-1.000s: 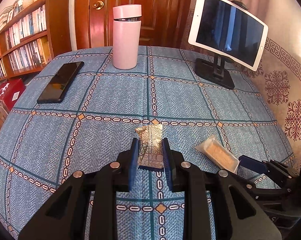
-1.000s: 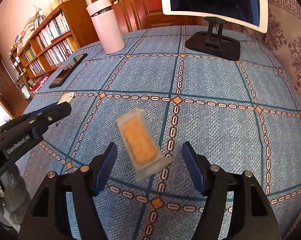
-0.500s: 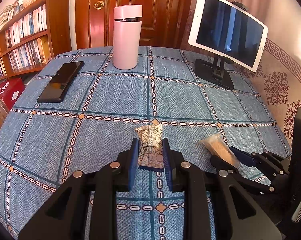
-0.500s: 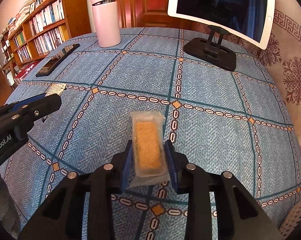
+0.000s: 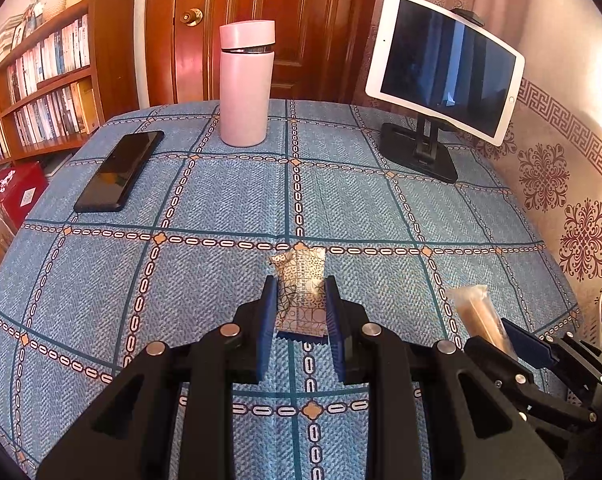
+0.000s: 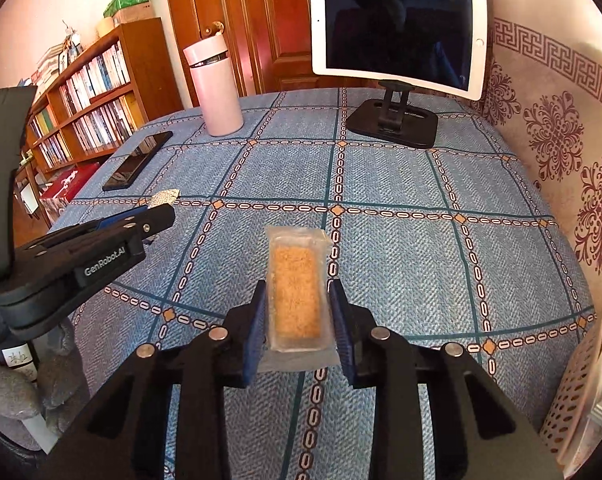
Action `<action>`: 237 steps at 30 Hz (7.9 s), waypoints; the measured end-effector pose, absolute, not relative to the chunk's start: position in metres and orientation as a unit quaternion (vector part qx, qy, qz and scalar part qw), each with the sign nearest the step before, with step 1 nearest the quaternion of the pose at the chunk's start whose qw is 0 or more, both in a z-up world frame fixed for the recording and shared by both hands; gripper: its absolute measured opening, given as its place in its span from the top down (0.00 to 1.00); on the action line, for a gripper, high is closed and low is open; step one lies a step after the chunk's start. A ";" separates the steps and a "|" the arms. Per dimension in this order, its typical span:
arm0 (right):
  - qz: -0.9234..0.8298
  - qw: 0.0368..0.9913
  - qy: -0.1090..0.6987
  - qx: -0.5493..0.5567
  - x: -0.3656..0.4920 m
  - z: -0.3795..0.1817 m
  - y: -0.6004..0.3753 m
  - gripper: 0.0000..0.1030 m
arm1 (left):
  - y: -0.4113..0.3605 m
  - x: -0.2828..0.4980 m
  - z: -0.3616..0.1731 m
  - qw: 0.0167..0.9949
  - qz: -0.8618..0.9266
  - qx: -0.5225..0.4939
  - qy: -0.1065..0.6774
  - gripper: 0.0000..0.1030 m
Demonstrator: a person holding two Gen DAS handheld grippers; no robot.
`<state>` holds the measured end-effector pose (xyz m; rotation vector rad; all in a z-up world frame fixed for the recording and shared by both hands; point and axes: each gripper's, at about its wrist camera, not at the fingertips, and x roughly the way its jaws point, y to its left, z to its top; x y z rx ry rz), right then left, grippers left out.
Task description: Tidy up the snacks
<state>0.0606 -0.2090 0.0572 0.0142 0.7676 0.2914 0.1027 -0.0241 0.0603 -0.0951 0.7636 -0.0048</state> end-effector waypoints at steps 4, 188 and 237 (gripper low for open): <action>0.142 0.921 0.362 0.012 0.048 0.068 -0.213 0.70 | -0.025 0.100 0.063 0.928 -0.006 -0.046 0.369 0.77; -0.197 0.946 0.252 0.049 -0.153 0.092 -0.375 0.05 | -0.227 -0.001 0.138 0.923 -0.267 0.107 0.256 0.03; -0.209 0.940 0.268 0.044 -0.147 0.086 -0.383 0.05 | -0.252 -0.037 0.130 0.920 -0.261 0.196 0.217 0.03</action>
